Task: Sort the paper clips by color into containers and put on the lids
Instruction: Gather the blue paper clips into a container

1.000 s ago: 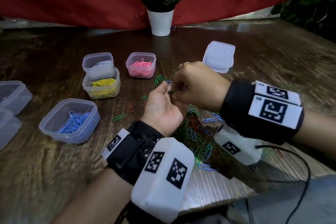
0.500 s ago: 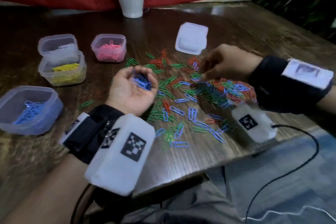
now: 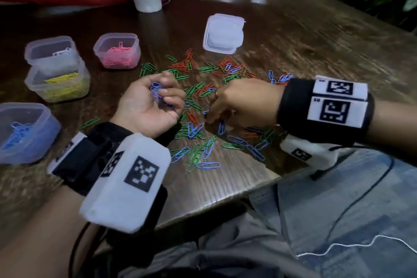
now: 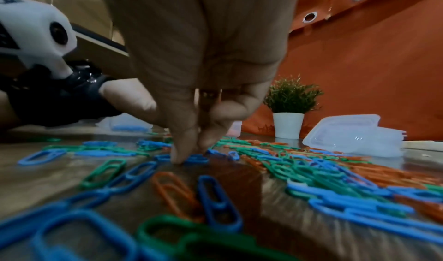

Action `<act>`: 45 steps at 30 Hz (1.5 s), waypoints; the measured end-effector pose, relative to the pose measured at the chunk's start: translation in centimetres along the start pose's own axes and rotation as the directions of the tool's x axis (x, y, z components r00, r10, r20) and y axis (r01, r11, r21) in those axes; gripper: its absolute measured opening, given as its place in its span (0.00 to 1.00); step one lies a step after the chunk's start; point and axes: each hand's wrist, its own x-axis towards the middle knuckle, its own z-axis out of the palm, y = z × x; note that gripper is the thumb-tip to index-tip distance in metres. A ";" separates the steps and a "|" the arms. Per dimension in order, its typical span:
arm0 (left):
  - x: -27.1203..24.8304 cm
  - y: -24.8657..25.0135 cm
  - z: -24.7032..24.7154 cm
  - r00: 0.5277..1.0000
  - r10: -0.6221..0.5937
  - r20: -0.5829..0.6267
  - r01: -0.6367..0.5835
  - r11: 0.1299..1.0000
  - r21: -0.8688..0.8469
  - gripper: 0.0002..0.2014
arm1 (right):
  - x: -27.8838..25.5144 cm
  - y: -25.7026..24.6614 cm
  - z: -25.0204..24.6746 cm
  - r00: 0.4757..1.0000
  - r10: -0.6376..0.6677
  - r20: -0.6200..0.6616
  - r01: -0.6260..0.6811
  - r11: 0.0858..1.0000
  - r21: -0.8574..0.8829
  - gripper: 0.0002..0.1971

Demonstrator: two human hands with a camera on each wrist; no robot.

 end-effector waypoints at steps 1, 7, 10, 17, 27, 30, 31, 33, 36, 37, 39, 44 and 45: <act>0.0 0.0 -0.1 1.000 -0.001 -0.009 0.001 0.999 -0.036 0.07 | 0.2 0.1 0.0 1.000 -0.002 -0.007 0.002 1.000 0.002 0.18; 0.3 0.1 -0.2 0.998 0.037 -0.054 -0.044 0.991 -0.123 0.09 | 0.8 0.4 0.4 0.996 0.031 0.087 -0.035 0.998 0.048 0.08; 0.3 0.2 -0.2 0.996 0.054 -0.067 -0.061 0.993 -0.100 0.09 | 0.8 0.2 0.7 0.989 0.050 0.137 -0.056 0.998 0.042 0.04; 0.3 0.6 0.0 0.996 0.053 -0.070 -0.066 0.980 -0.186 0.08 | -1.4 3.7 -2.4 0.908 0.416 0.049 -0.114 0.132 0.985 0.10; -0.1 -1.6 1.4 0.995 0.089 -0.048 -0.095 0.985 -0.141 0.18 | 3.8 -3.8 -5.3 0.932 0.258 -0.254 -0.176 0.936 0.305 0.14; -0.1 -1.0 1.2 0.992 0.116 -0.048 -0.124 0.962 -0.243 0.20 | 2.6 -2.5 -5.7 0.799 0.365 -0.477 -0.203 0.912 0.358 0.08; -0.1 -0.6 1.0 0.991 0.118 -0.061 -0.130 0.954 -0.271 0.20 | 2.1 -1.5 -5.4 0.769 0.429 -0.474 -0.242 0.882 0.405 0.05; -0.1 0.0 0.5 0.990 0.106 -0.091 -0.128 0.952 -0.277 0.14 | 1.3 -0.2 -3.9 0.827 0.504 -0.250 -0.401 0.840 0.365 0.07; 0.0 0.2 0.2 0.990 0.112 -0.083 -0.129 0.965 -0.227 0.06 | 1.2 0.3 -0.6 0.838 0.546 0.020 -0.534 0.811 0.240 0.15; 0.0 0.2 0.1 0.990 0.118 -0.080 -0.133 0.968 -0.212 0.06 | 1.3 0.2 0.0 0.831 0.556 0.019 -0.542 0.801 0.253 0.16; 0.0 0.2 0.1 0.989 0.128 -0.070 -0.139 0.968 -0.207 0.07 | 1.6 0.3 0.4 0.829 0.559 -0.014 -0.534 0.798 0.279 0.15; 0.0 0.3 0.1 0.987 0.121 -0.107 -0.141 0.969 -0.205 0.14 | 2.2 -0.5 0.1 0.876 0.481 -0.042 -0.455 0.852 0.258 0.10; 0.0 0.3 0.0 0.986 0.121 -0.113 -0.142 0.968 -0.208 0.17 | 2.4 -0.5 0.1 0.882 0.468 -0.050 -0.442 0.860 0.253 0.08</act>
